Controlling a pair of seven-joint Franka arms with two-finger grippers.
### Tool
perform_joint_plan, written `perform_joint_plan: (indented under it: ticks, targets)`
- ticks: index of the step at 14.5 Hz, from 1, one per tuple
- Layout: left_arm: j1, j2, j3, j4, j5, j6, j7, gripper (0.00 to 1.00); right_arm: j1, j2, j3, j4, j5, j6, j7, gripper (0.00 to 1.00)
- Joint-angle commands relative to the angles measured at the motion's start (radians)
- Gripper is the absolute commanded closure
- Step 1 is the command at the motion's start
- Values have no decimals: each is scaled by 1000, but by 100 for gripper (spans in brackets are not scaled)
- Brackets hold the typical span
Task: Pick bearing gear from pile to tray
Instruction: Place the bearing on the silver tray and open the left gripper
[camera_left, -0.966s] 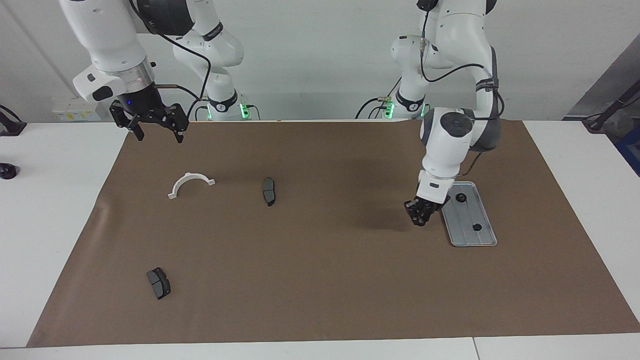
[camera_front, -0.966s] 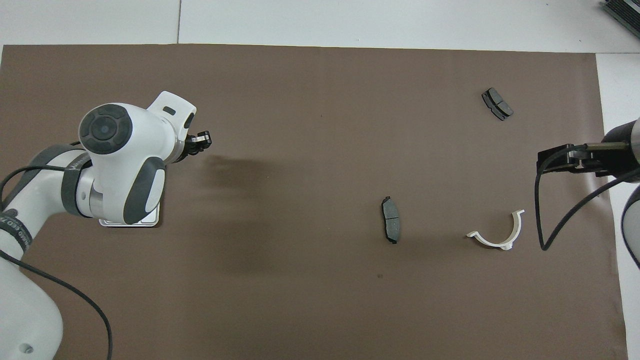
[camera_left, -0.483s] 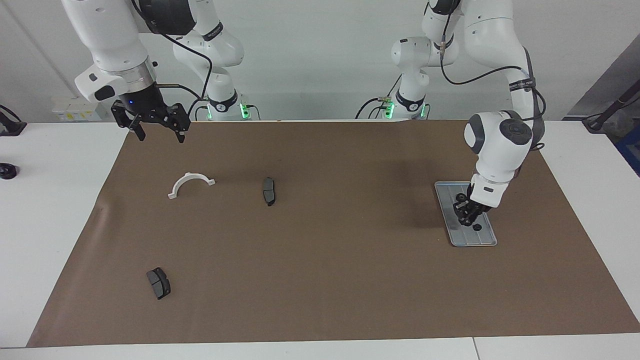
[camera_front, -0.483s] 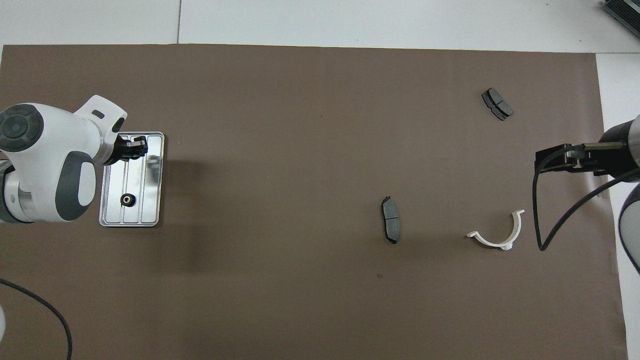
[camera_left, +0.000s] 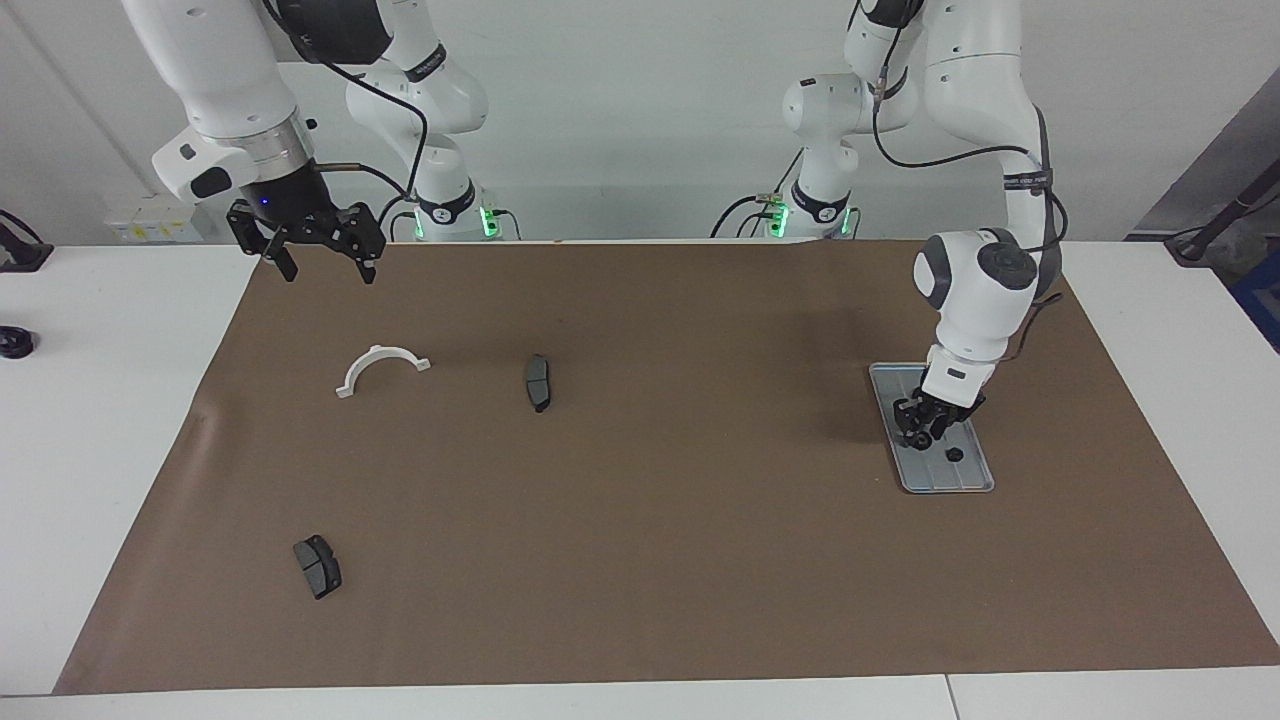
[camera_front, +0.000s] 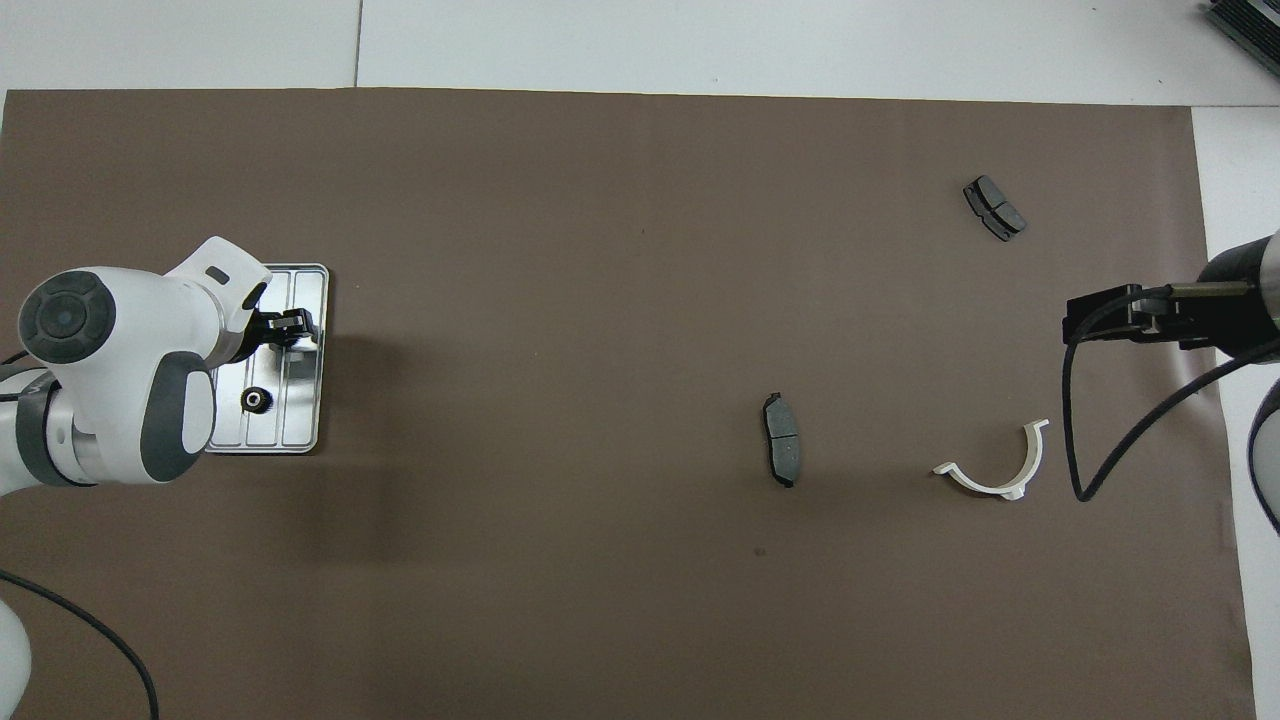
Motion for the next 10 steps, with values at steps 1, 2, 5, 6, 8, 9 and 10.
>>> perform_joint_plan:
  ticks: [1,2,5,6,8,9,10]
  targets:
    - [3,-53,-4,-20,12,-10,46,0,-11,-17,5,-10,19,19,-11,0]
    - [-2,-71,-4,-15,12,-36,54,0,-11,-18,5,-10,19,19,-11,0]
    - [-4,-156,-4,23,12,-178,99,0,-10,-20,5,-10,20,19,-4,0]
    - [-5,-180,-4,42,12,-234,128,0,-11,-20,5,-11,20,19,-4,0]
    - [-5,-222,-4,104,12,-336,153,0,-11,-21,4,-11,20,19,-4,0]
    - [-5,-234,-6,155,8,-407,153,0,-11,-21,4,-11,20,15,-7,0]
    - [-5,-237,-7,216,-2,-482,153,0,-11,-21,4,-11,20,10,-7,0]
